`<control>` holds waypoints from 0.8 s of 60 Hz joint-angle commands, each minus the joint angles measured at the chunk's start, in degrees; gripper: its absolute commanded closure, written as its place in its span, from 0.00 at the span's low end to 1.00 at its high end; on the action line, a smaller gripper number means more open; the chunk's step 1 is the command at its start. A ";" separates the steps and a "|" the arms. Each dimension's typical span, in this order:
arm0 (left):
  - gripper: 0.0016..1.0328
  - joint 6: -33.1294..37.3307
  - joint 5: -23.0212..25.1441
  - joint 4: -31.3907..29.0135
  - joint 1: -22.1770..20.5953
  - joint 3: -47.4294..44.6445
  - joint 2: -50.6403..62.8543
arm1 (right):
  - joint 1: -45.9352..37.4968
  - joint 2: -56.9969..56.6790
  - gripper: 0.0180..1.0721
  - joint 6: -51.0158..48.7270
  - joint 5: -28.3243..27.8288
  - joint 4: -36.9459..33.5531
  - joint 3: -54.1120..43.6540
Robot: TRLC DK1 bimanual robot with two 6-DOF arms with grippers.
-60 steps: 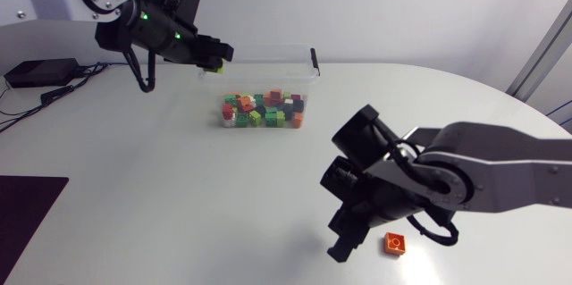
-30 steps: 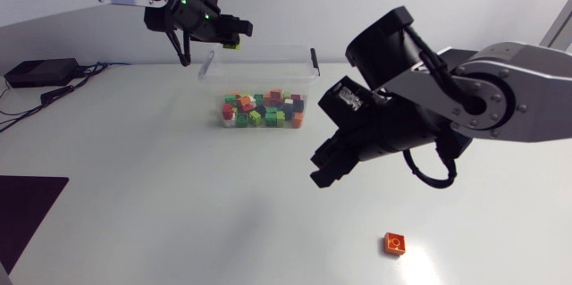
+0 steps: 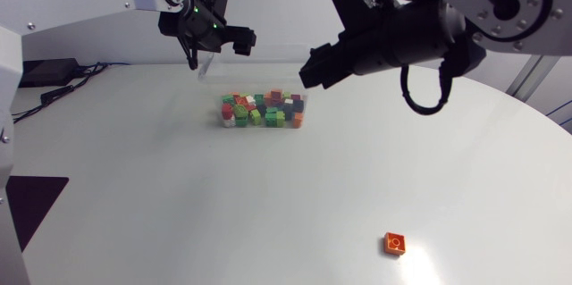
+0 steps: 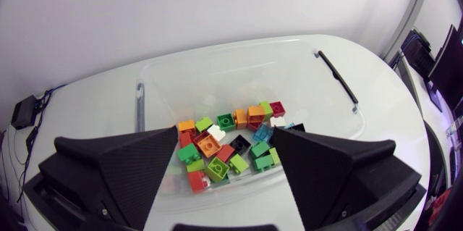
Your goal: Place the duplo bricks in the container
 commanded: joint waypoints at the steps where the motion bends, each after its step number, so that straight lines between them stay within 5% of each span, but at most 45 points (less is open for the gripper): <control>1: 0.04 0.68 -0.30 -1.44 0.97 -1.71 -5.76 | -0.69 3.63 0.74 1.87 0.32 1.86 2.89; 24: 0.04 5.87 1.63 -3.20 3.70 -24.29 -30.46 | -3.24 15.23 0.74 3.89 0.76 11.44 10.98; 48: 0.04 7.80 1.63 -4.96 4.05 -35.19 -41.36 | -5.17 26.21 0.75 3.89 0.68 14.51 21.96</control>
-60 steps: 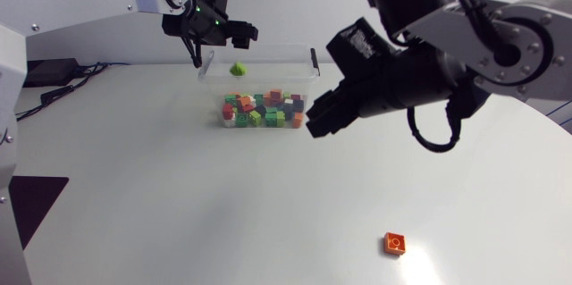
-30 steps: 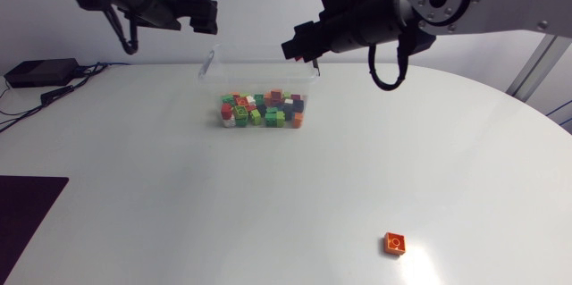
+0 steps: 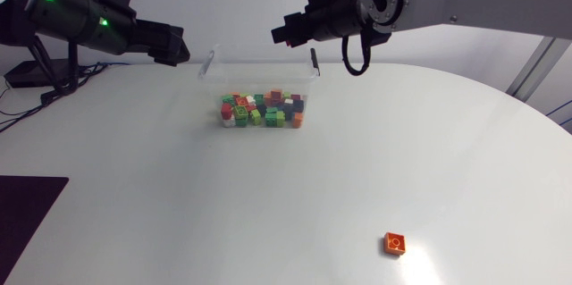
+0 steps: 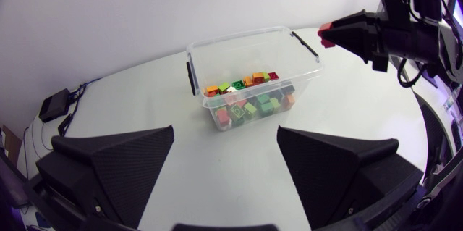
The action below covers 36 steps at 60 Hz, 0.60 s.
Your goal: Place the duplo bricks in the container
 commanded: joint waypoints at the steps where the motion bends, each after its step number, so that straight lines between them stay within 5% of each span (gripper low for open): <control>1: 0.04 1.36 0.52 -1.03 0.51 -2.91 -2.48 | -0.21 2.92 0.75 1.36 0.26 0.02 3.71; 26: 0.04 3.73 0.52 -5.51 1.92 -6.08 -8.28 | -0.39 17.59 0.73 1.09 -0.53 -8.77 23.31; 29: 0.04 3.90 0.52 -6.30 1.92 -6.34 -9.24 | -0.48 19.70 0.59 0.74 -0.53 -9.47 25.34; 33: 0.04 4.17 0.52 -7.88 1.83 -6.87 -10.91 | -0.48 22.25 0.19 -0.31 -0.18 -11.40 28.06; 36: 0.04 4.43 0.52 -8.50 1.74 -7.92 -12.23 | -0.48 22.96 0.05 -0.58 0.08 -12.11 29.03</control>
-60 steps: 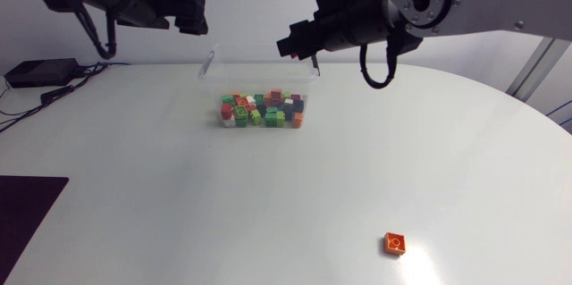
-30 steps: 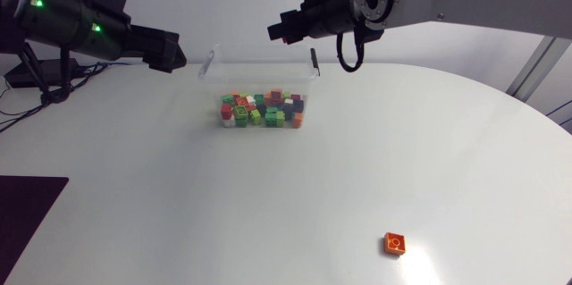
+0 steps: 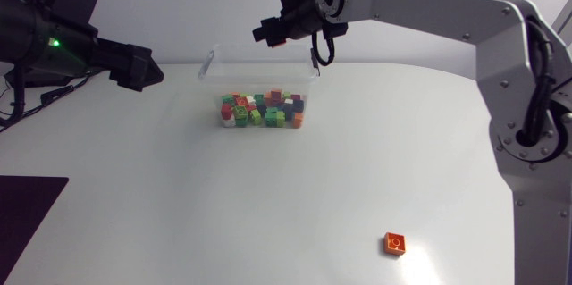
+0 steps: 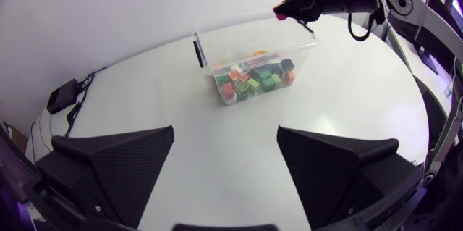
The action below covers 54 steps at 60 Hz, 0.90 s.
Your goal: Place the duplo bricks in the container
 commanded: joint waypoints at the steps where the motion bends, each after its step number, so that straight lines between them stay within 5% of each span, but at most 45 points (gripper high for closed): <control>1: 0.04 1.46 0.54 -1.33 0.14 -2.26 -2.27 | -0.32 2.56 0.05 -0.60 0.39 -1.38 2.49; 18: 0.04 3.48 0.54 0.25 2.60 -11.23 -9.74 | -1.12 -7.37 0.05 -0.51 1.89 -1.90 -8.23; 54: 0.04 5.77 0.80 9.57 8.23 -31.53 -24.68 | -4.98 -46.30 0.05 -18.88 -1.98 -9.20 -55.08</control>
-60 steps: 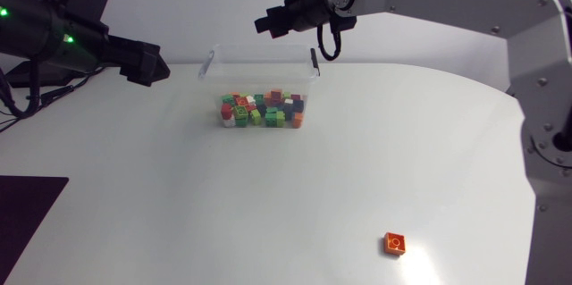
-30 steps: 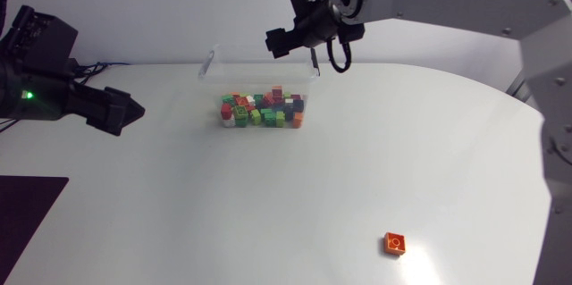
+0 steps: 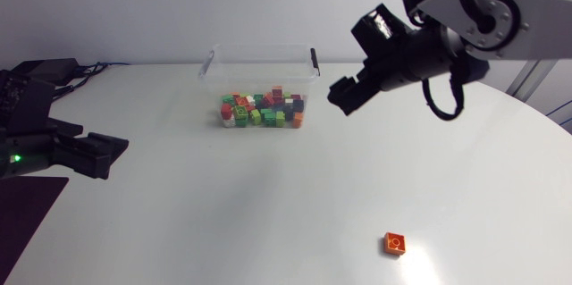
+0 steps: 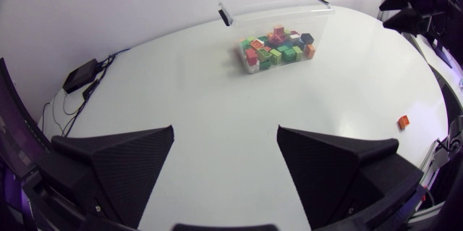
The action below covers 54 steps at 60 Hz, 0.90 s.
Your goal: Place the duplo bricks in the container
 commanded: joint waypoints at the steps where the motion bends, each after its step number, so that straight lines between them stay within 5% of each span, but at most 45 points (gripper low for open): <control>1: 0.04 1.09 0.74 0.61 0.45 -3.01 -1.21 | -0.74 -4.63 0.05 -4.74 -0.80 -1.86 -6.67; 21: 0.04 0.21 1.97 1.49 0.45 -9.51 -6.83 | -2.68 -12.54 0.05 -15.46 -2.82 -8.18 -21.79; 54: 0.04 -4.18 1.97 12.56 0.98 -20.41 -16.67 | -8.83 -10.69 0.05 -34.62 -3.88 -11.08 -35.32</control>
